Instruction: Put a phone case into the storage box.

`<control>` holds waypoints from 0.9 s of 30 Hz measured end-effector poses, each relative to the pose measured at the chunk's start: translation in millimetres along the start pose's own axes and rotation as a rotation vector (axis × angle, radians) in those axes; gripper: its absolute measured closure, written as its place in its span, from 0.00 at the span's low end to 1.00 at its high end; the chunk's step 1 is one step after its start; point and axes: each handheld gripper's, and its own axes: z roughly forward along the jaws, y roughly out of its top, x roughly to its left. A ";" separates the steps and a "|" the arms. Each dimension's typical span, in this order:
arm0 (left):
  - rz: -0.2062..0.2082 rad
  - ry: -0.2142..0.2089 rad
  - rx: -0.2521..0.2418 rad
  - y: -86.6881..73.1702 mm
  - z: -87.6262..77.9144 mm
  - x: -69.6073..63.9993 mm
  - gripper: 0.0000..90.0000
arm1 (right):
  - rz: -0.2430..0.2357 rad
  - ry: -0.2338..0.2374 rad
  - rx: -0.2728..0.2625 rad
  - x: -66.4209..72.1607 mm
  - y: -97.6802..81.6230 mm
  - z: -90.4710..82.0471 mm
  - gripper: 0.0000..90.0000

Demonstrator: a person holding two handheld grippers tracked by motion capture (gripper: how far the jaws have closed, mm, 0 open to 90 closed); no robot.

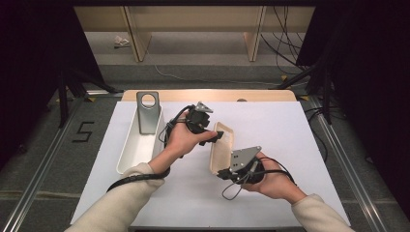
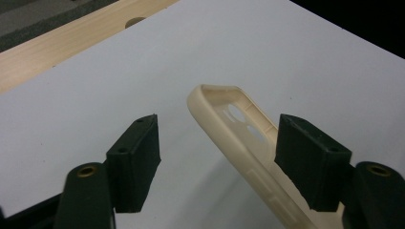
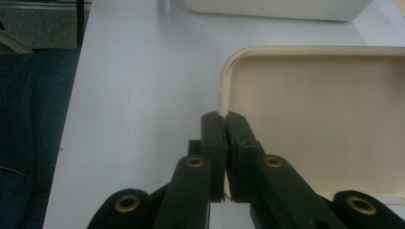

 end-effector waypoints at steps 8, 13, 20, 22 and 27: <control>-0.087 -0.023 0.024 1.6 5.0 4.6 0.55 | -0.011 0.000 0.000 0.6 1.1 0.1 0.98; -0.107 -0.016 0.020 1.0 4.4 5.8 0.69 | -0.018 0.009 0.010 1.7 1.4 1.7 0.98; -0.151 -0.027 -0.019 2.0 -1.1 1.0 0.81 | -0.019 0.022 0.021 3.7 1.7 7.2 0.98; -0.171 -0.035 -0.034 2.7 -2.7 -0.5 0.83 | -0.022 0.024 0.025 3.9 1.8 8.0 0.98; -0.187 -0.057 -0.058 6.6 -6.6 -5.5 0.87 | -0.020 0.023 0.034 2.8 0.1 10.9 0.98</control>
